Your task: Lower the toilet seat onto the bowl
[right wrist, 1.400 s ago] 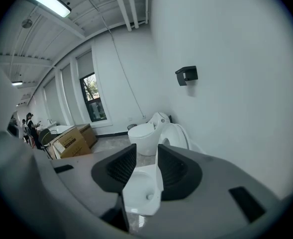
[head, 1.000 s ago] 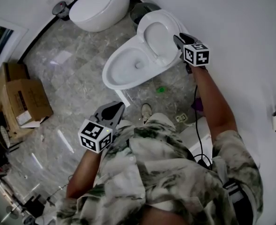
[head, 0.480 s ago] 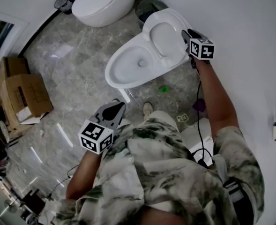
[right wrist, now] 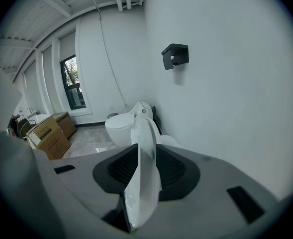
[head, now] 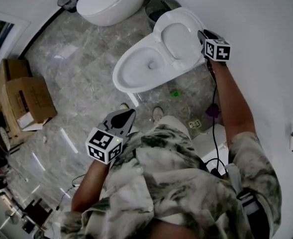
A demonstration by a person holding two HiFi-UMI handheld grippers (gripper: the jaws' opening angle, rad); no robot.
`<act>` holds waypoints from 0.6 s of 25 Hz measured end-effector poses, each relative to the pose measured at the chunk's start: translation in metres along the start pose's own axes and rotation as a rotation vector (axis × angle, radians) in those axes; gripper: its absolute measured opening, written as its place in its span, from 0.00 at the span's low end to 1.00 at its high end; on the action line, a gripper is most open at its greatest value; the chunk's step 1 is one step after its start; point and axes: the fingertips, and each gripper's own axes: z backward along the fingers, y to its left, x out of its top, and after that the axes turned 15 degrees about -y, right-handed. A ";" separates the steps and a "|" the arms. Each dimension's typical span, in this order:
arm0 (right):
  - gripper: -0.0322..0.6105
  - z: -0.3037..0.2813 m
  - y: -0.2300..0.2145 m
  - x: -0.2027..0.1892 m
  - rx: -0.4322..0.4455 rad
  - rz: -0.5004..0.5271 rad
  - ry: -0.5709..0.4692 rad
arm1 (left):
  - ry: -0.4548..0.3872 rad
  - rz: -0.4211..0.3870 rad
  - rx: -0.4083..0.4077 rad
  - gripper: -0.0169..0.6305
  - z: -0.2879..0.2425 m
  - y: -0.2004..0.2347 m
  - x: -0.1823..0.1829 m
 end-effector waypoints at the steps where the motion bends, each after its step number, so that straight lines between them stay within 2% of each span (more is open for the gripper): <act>1: 0.24 -0.001 0.000 0.000 -0.001 0.003 0.000 | -0.001 0.001 0.001 0.06 0.001 0.002 0.000; 7: 0.24 -0.001 0.002 -0.002 -0.008 0.033 0.012 | -0.005 0.011 0.008 0.06 0.003 0.005 -0.001; 15: 0.20 0.000 0.001 -0.003 -0.035 0.015 0.020 | -0.011 0.022 0.011 0.06 0.006 0.013 -0.002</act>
